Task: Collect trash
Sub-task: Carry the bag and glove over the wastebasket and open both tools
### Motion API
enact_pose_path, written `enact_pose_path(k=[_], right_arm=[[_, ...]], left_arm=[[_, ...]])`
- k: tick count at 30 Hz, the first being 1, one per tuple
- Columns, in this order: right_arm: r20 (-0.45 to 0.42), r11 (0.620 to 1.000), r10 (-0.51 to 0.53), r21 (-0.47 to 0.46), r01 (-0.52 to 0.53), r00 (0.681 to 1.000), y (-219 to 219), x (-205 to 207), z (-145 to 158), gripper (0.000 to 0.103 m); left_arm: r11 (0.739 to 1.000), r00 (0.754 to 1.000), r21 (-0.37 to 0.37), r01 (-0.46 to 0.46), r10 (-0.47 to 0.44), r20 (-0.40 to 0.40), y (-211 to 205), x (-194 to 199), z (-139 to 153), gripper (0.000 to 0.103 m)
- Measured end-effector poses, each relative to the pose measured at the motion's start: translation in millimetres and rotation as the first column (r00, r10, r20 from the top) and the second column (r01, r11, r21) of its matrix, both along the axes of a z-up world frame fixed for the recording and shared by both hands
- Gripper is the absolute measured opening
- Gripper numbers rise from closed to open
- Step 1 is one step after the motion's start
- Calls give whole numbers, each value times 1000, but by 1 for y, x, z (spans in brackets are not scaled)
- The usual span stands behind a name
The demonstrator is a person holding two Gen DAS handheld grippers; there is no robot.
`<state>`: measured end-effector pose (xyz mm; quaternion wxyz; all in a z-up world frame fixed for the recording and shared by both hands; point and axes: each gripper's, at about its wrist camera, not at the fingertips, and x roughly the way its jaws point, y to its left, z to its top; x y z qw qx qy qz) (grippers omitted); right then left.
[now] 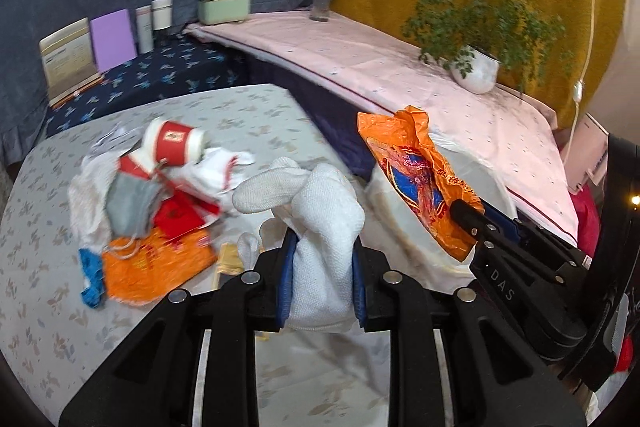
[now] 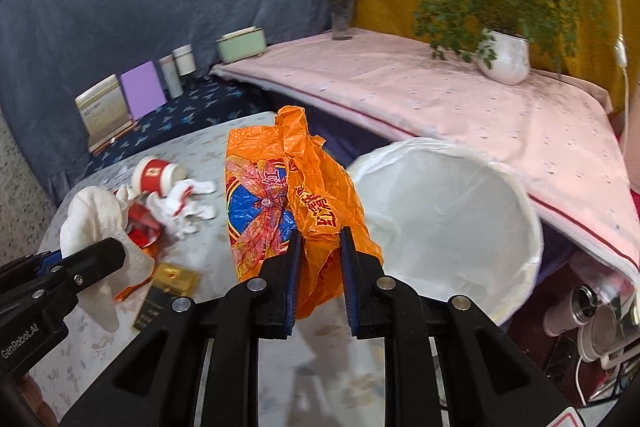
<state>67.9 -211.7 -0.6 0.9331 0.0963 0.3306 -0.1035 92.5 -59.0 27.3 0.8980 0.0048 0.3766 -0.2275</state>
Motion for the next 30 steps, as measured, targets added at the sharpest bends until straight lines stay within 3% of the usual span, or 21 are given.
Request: enact_pose_path(k=[8,19,22,24,30], right_arm=[[-20,990,-143,-11,143,990,-71,-18,-15,18],[-62,975,-221,7,222,973,-116,-22,-36,20],[-65,972,-235,12,237,970,-119,-22,-40,27],[-61,969,-244,11,245,968,-120,-22,-40,38],[-44,965,-260,14,261,964,-120,-24,-35,50]], left_arm=[[989,991,-52,136,-137,0,-76,9,4,23],[964,964,-75,255,-259,-59,-150,33,-16,26],[967,968,-79,241,-246,-57,-155,37,-20,49],[971,972,-76,227,-230,-40,-154,36,-20,65],[979,980,-63,195,-197,-30,-142,38,-19,69]])
